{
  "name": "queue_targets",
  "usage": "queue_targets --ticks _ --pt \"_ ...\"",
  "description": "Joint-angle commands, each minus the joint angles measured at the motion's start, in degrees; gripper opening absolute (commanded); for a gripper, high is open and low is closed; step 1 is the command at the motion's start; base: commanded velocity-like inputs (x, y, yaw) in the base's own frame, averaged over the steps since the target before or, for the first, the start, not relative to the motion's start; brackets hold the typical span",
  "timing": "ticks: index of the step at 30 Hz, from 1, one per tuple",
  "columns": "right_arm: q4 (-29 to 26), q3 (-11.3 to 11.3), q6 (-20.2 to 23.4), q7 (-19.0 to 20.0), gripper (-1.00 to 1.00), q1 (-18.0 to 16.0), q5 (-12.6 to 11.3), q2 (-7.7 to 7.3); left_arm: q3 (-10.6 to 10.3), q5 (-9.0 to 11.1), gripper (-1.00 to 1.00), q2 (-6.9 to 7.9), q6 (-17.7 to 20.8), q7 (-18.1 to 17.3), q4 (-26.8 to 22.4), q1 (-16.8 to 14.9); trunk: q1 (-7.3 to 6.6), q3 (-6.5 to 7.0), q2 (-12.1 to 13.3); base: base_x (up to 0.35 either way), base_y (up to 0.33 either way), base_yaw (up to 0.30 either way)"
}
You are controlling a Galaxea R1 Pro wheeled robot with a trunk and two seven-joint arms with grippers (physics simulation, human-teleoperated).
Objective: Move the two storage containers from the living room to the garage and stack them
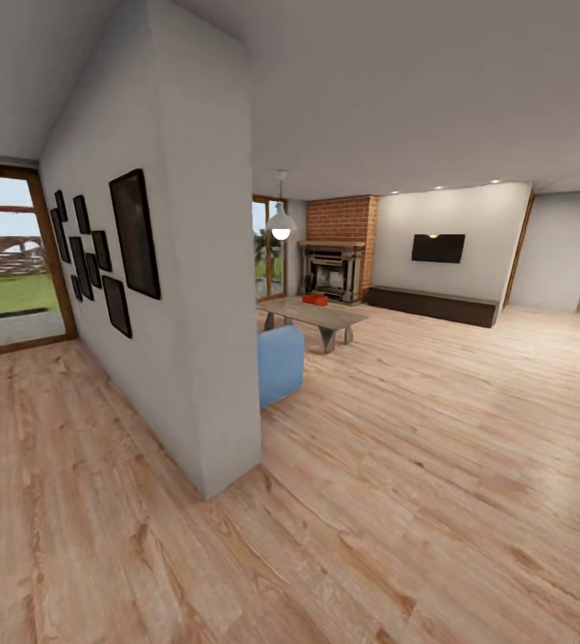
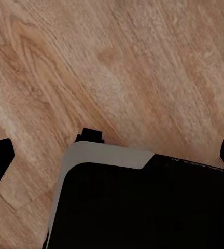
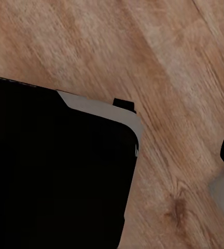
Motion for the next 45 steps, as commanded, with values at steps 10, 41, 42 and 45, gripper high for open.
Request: queue_targets --ticks 10,41,42,45 --pt "0.1 0.2 -0.3 0.1 1.0 -0.1 0.0 -0.03 -0.4 0.5 1.0 0.0 -0.2 -0.2 0.1 0.0 0.04 -0.08 -0.1 0.323 0.0 -0.244" --pt "0.2 0.3 -0.3 0.1 1.0 -0.1 0.1 -0.18 -0.4 0.5 1.0 0.01 -0.2 -0.2 0.1 0.0 0.04 -0.08 -0.1 0.323 0.0 -0.244" --pt "0.2 0.3 -0.3 0.1 1.0 -0.1 0.1 -0.18 -0.4 0.5 1.0 0.01 -0.2 -0.2 0.1 0.0 0.04 -0.08 -0.1 0.323 0.0 -0.244" --pt "0.2 0.3 -0.3 0.1 1.0 -0.1 0.1 -0.18 -0.4 0.6 1.0 0.01 -0.2 -0.2 0.1 0.0 0.04 -0.08 -0.1 0.322 0.0 -0.244"
